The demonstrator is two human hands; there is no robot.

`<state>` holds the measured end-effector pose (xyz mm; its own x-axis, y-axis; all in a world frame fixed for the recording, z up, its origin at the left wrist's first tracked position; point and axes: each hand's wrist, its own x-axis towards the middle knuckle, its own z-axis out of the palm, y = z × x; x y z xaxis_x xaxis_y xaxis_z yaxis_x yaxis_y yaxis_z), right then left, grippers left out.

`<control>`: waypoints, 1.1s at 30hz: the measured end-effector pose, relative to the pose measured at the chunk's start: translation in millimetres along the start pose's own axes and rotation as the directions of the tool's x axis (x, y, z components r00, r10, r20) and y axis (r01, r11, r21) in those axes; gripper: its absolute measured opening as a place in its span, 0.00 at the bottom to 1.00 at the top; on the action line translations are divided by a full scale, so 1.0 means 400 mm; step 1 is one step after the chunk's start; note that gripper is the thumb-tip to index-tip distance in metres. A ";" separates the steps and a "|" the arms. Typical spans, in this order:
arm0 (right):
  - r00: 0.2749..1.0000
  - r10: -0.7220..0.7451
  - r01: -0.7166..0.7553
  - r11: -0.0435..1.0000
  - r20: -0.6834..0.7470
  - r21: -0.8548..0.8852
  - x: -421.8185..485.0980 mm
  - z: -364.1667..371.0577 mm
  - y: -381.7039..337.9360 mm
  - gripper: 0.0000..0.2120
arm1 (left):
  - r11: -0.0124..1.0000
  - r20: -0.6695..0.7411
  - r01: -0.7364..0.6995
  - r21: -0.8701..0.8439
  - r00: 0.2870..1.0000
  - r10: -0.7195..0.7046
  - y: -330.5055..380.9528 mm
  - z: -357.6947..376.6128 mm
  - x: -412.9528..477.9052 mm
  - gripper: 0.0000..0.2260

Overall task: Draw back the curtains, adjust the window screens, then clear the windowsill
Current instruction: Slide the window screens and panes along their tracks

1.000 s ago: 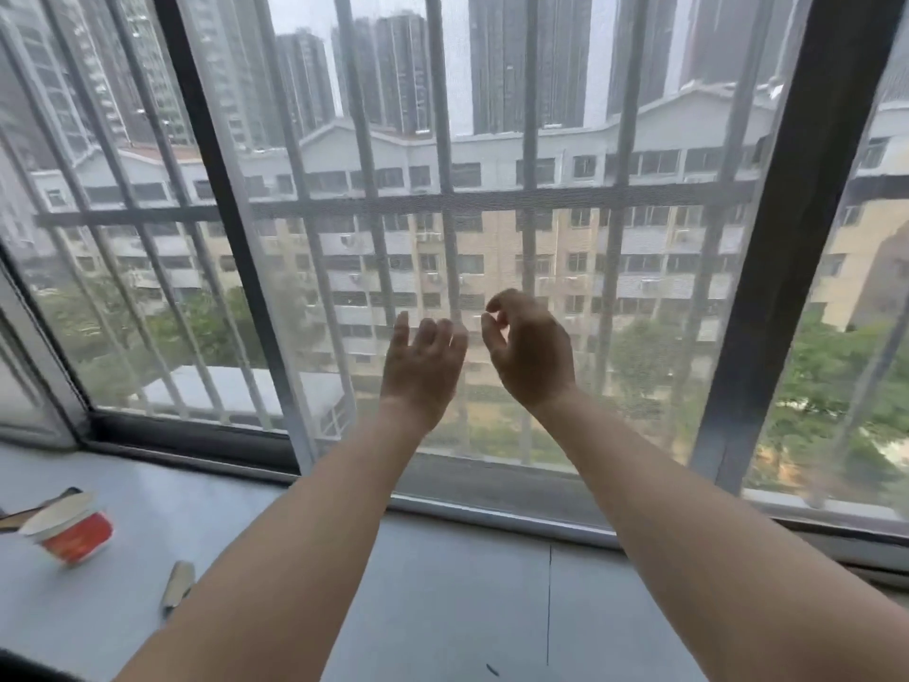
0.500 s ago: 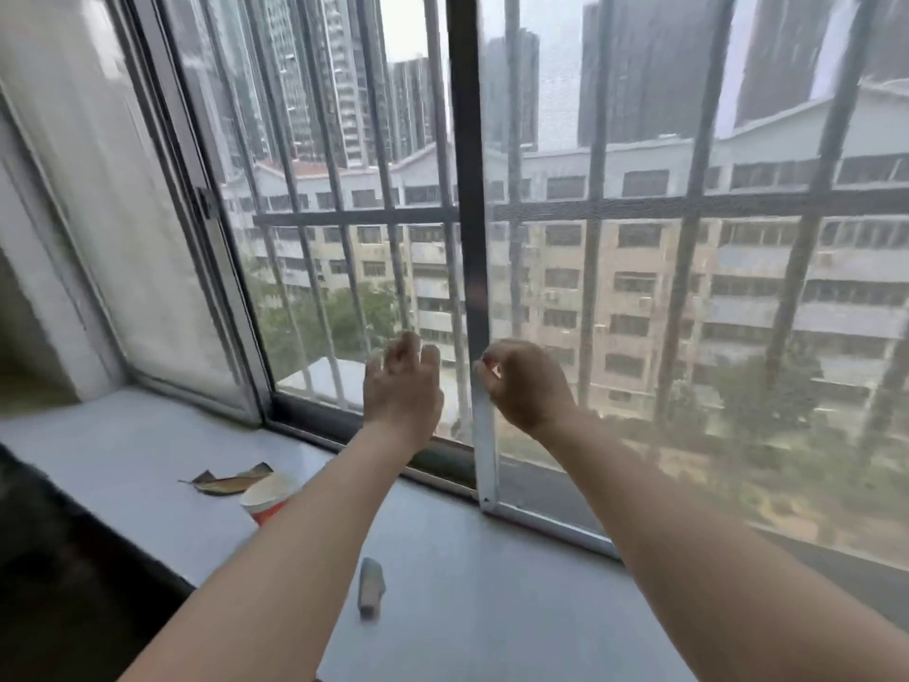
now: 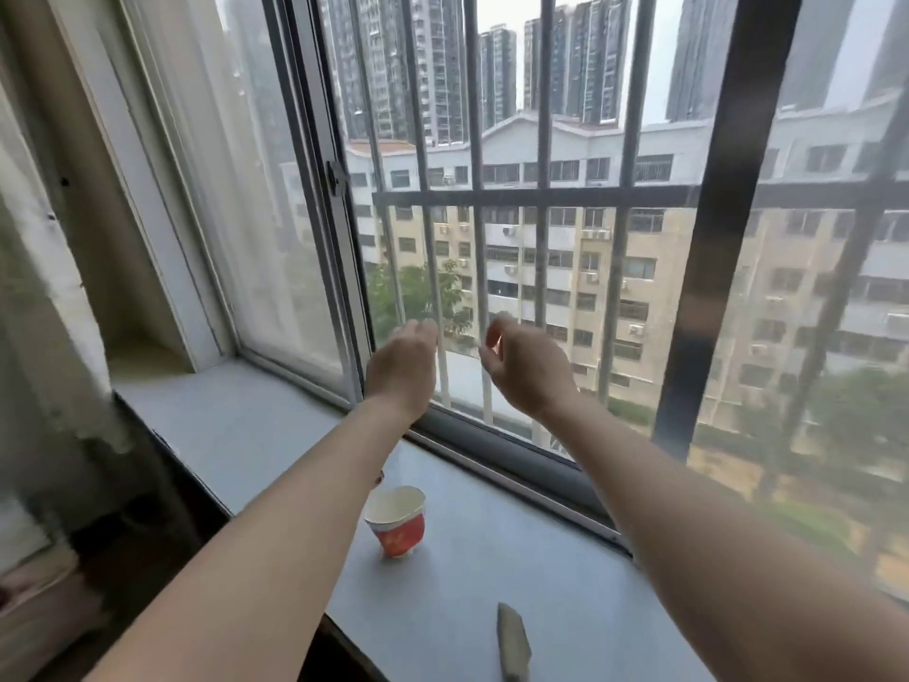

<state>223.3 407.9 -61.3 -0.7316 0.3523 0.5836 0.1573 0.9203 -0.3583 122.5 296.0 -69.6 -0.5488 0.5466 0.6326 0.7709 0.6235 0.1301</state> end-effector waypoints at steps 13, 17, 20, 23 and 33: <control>0.972 -0.206 0.213 0.976 0.114 -0.053 0.350 0.296 -0.118 0.14 | 0.831 0.157 0.467 -0.302 0.884 -0.440 -0.368 0.147 0.223 0.20; 0.950 -0.281 0.307 0.915 0.134 -0.261 0.473 0.388 -0.163 0.16 | 0.636 0.341 0.573 -0.516 0.819 -0.461 -0.473 0.222 0.309 0.34; 0.931 -0.292 0.355 0.858 0.217 -0.370 0.565 0.447 -0.199 0.22 | 0.456 0.473 0.645 -0.614 0.762 -0.442 -0.544 0.283 0.365 0.40; 0.916 -0.280 0.389 0.793 0.286 -0.469 0.650 0.497 -0.227 0.24 | 0.422 0.498 0.627 -0.654 0.778 -0.384 -0.599 0.337 0.402 0.42; 0.924 -0.280 0.374 0.536 0.259 -0.757 0.729 0.602 -0.241 0.27 | 0.612 0.026 0.329 -0.719 0.893 -0.450 -0.645 0.390 0.416 0.13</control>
<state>-164.8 381.0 -32.1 -0.8921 0.0238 0.4513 0.3125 0.7538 0.5780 -218.2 313.3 -117.1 -0.8450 0.2220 0.4866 0.5237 0.1591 0.8369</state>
